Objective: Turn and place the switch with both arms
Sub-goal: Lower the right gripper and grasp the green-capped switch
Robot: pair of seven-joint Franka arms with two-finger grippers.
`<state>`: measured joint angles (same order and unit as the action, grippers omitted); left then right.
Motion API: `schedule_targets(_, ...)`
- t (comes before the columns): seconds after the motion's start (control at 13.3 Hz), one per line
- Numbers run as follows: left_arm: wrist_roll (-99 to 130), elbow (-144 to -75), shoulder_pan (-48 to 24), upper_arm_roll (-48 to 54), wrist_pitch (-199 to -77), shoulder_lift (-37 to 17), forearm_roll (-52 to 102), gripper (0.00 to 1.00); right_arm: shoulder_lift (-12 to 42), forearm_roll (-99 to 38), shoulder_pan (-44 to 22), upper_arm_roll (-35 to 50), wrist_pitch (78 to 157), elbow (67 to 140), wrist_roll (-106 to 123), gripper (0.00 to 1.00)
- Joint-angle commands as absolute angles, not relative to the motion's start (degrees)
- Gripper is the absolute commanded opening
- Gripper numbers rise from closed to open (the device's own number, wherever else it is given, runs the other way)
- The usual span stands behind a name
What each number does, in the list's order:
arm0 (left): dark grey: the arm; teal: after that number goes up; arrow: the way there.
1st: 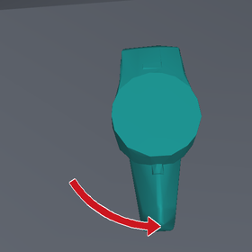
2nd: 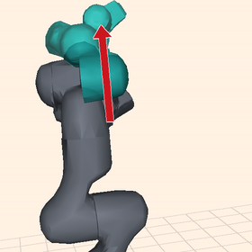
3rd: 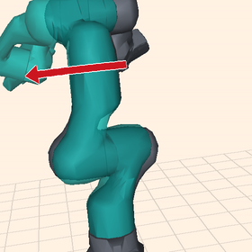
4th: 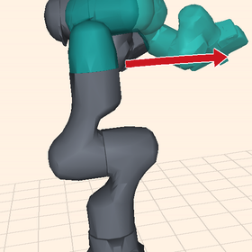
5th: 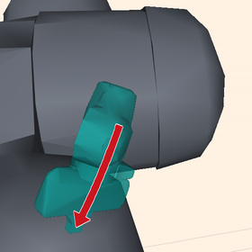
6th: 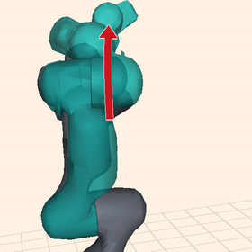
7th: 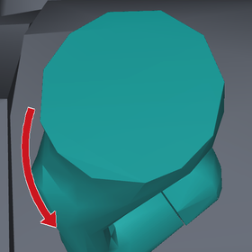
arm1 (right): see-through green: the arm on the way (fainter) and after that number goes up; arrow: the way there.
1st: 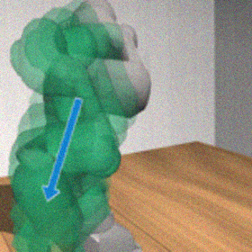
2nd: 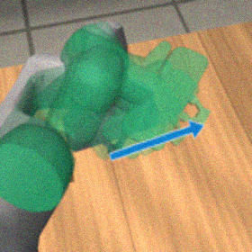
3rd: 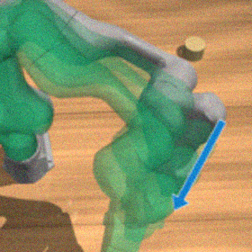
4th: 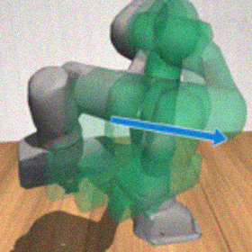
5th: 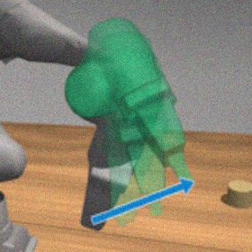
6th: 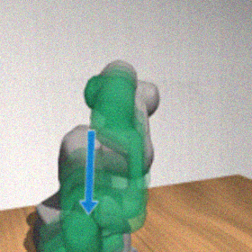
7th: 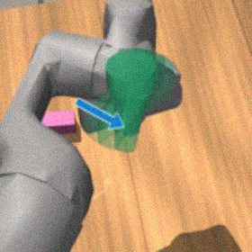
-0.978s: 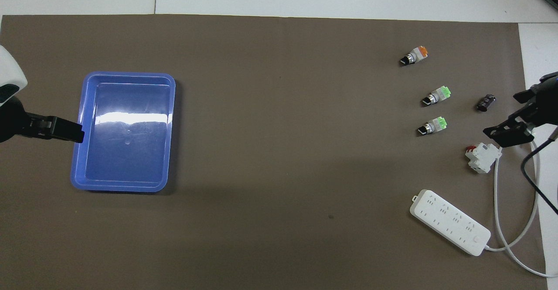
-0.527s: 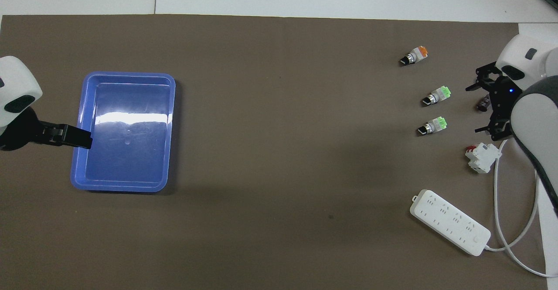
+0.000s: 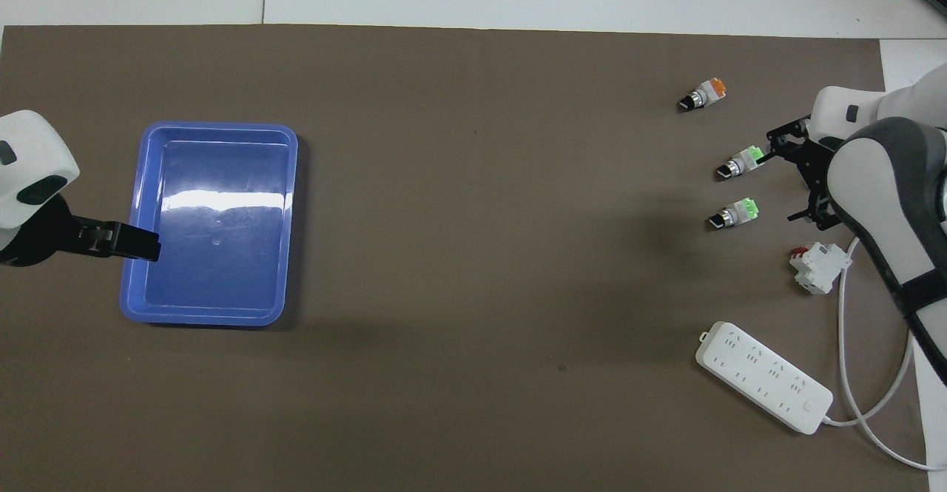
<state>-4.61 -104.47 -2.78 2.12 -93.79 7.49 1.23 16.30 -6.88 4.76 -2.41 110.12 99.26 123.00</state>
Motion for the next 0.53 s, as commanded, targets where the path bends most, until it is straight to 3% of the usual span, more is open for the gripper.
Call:
schedule_targets(0.0, -3.8, -106.7, -3.3, 2.0, -95.4, 9.4, 0.5, 1.00, 17.0, -10.3, 6.7, -2.0, 115.9, 103.8, 127.8, 0.99)
schedule_targets(0.45, -4.0, -107.3, -3.2, 2.0, -95.7, 9.8, 0.7, 1.00, 22.4, -11.8, 8.3, -2.0, 120.4, 106.6, 132.0, 0.99)
